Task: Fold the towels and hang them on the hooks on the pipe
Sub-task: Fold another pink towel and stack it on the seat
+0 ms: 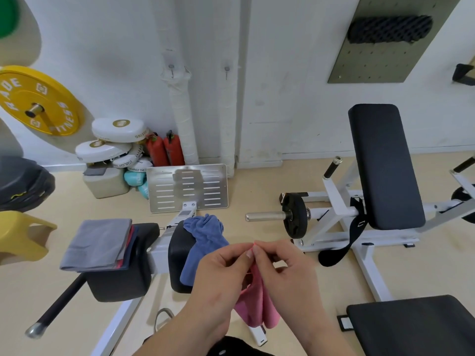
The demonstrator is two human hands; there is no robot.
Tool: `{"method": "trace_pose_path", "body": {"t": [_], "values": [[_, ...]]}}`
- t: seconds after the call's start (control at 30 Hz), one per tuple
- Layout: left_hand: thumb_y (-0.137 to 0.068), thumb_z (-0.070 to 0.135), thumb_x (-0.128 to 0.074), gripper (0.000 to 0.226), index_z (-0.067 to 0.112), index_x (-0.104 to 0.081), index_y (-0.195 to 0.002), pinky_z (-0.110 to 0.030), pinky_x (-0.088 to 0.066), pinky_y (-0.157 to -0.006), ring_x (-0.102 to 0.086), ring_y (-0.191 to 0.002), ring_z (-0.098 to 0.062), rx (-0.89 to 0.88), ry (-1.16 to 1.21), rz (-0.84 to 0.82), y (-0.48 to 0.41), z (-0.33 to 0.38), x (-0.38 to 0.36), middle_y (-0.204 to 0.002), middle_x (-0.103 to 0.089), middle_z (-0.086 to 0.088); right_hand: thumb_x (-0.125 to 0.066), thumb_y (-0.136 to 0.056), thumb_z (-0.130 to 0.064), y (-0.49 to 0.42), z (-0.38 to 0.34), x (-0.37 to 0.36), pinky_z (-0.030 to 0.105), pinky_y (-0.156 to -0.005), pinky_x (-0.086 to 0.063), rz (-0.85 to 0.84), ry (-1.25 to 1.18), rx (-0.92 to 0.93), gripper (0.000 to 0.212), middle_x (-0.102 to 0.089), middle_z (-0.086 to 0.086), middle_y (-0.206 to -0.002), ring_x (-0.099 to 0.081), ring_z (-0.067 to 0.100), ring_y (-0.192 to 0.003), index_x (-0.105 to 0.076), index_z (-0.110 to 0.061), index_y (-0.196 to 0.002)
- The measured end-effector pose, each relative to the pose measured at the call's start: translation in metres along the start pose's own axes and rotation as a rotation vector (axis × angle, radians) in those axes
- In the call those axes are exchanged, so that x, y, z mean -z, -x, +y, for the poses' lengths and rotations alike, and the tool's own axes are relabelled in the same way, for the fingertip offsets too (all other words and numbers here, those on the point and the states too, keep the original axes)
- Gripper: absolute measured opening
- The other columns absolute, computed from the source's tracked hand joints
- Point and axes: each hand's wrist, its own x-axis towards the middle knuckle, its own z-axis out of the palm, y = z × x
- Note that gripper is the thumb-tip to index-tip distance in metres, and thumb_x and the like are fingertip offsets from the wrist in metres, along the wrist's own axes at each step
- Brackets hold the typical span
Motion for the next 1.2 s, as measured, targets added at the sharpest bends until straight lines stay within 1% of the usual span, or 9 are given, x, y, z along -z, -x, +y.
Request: {"method": "trace_pose_path", "body": {"t": [0.27, 0.37, 0.47, 0.63, 0.73, 0.87, 1.03, 1.13, 1.2], "values": [[-0.098, 0.005, -0.065, 0.025, 0.023, -0.083, -0.098, -0.029, -0.058, -0.085, -0.077, -0.095, -0.013, -0.065, -0.067, 0.039, -0.001, 0.006, 0.009, -0.098, -0.082, 0.0, -0.07, -0.092, -0.003, 0.002, 0.001, 0.001, 0.014, -0.066, -0.052, -0.1, -0.029, 0.033, 0.03, -0.072, -0.011, -0.087, -0.071, 0.012, -0.09, -0.082, -0.03, -0.097], [-0.097, 0.004, -0.066, 0.027, 0.026, -0.083, -0.098, -0.033, -0.059, -0.091, -0.076, -0.097, -0.017, -0.089, -0.086, -0.009, 0.002, 0.008, 0.009, -0.098, -0.081, -0.009, -0.063, -0.094, 0.005, 0.004, 0.002, 0.003, 0.015, -0.068, -0.052, -0.134, -0.083, 0.035, 0.039, -0.07, -0.008, -0.088, -0.07, 0.013, -0.089, -0.082, -0.029, -0.102], [-0.09, 0.001, -0.074, 0.027, 0.026, -0.082, -0.097, -0.031, -0.06, -0.076, -0.072, -0.078, -0.026, -0.111, -0.106, -0.009, 0.004, 0.007, 0.008, -0.091, -0.077, -0.021, -0.054, -0.095, 0.013, 0.005, 0.002, 0.004, 0.016, -0.067, -0.052, -0.172, -0.113, 0.027, 0.048, -0.07, -0.007, -0.088, -0.069, 0.013, -0.086, -0.082, -0.025, -0.103], [-0.082, -0.002, -0.081, 0.025, 0.017, -0.078, -0.099, -0.015, -0.056, -0.065, -0.075, -0.074, -0.006, -0.142, -0.16, 0.058, 0.0, 0.005, 0.007, -0.085, -0.08, 0.003, -0.045, -0.094, 0.017, 0.004, 0.008, 0.006, 0.031, -0.084, -0.061, -0.189, -0.198, -0.092, 0.057, -0.078, 0.001, -0.095, -0.075, 0.023, -0.089, -0.08, -0.027, -0.098], [-0.086, 0.002, -0.079, 0.022, 0.021, -0.08, -0.097, -0.014, -0.056, -0.068, -0.076, -0.084, -0.009, -0.171, -0.226, 0.061, -0.003, 0.004, 0.009, -0.089, -0.081, 0.004, -0.051, -0.097, 0.009, 0.005, 0.008, 0.004, 0.051, -0.089, -0.061, -0.162, -0.242, -0.16, 0.045, -0.079, 0.006, -0.096, -0.078, 0.031, -0.089, -0.076, -0.029, -0.097], [-0.092, 0.002, -0.072, 0.025, 0.024, -0.082, -0.095, -0.018, -0.058, -0.079, -0.076, -0.092, -0.009, -0.2, -0.272, 0.027, -0.003, 0.008, 0.017, -0.092, -0.081, 0.007, -0.07, -0.095, -0.005, 0.004, 0.002, 0.003, 0.042, -0.078, -0.063, -0.085, -0.147, -0.045, 0.036, -0.069, -0.011, -0.115, -0.077, 0.022, -0.076, -0.071, -0.041, -0.1], [-0.093, -0.001, -0.069, 0.032, 0.028, -0.082, -0.1, -0.027, -0.057, -0.092, -0.075, -0.1, -0.013, -0.188, -0.257, -0.024, -0.003, 0.01, 0.025, -0.098, -0.081, 0.004, -0.072, -0.093, -0.006, -0.005, 0.004, 0.013, 0.043, -0.076, -0.062, -0.148, -0.171, -0.135, 0.021, -0.077, 0.006, -0.075, -0.073, 0.021, -0.068, -0.079, -0.026, -0.096], [-0.096, -0.006, -0.063, 0.034, 0.02, -0.076, -0.115, -0.017, -0.057, -0.083, -0.076, -0.096, -0.012, -0.167, -0.183, -0.056, -0.003, 0.012, 0.029, -0.099, -0.082, -0.003, -0.077, -0.089, -0.008, -0.005, 0.004, 0.016, 0.05, -0.076, -0.061, -0.132, -0.158, -0.118, 0.018, -0.074, 0.011, -0.067, -0.071, 0.029, -0.067, -0.076, -0.026, -0.087], [-0.097, -0.006, -0.062, 0.033, 0.017, -0.073, -0.118, -0.021, -0.056, -0.083, -0.076, -0.091, -0.012, -0.155, -0.139, -0.056, -0.003, 0.012, 0.03, -0.097, -0.082, -0.006, -0.078, -0.086, -0.007, -0.006, 0.003, 0.017, 0.056, -0.075, -0.059, -0.127, -0.139, -0.096, 0.02, -0.073, 0.011, -0.074, -0.069, 0.037, -0.069, -0.073, -0.026, -0.084]]}}
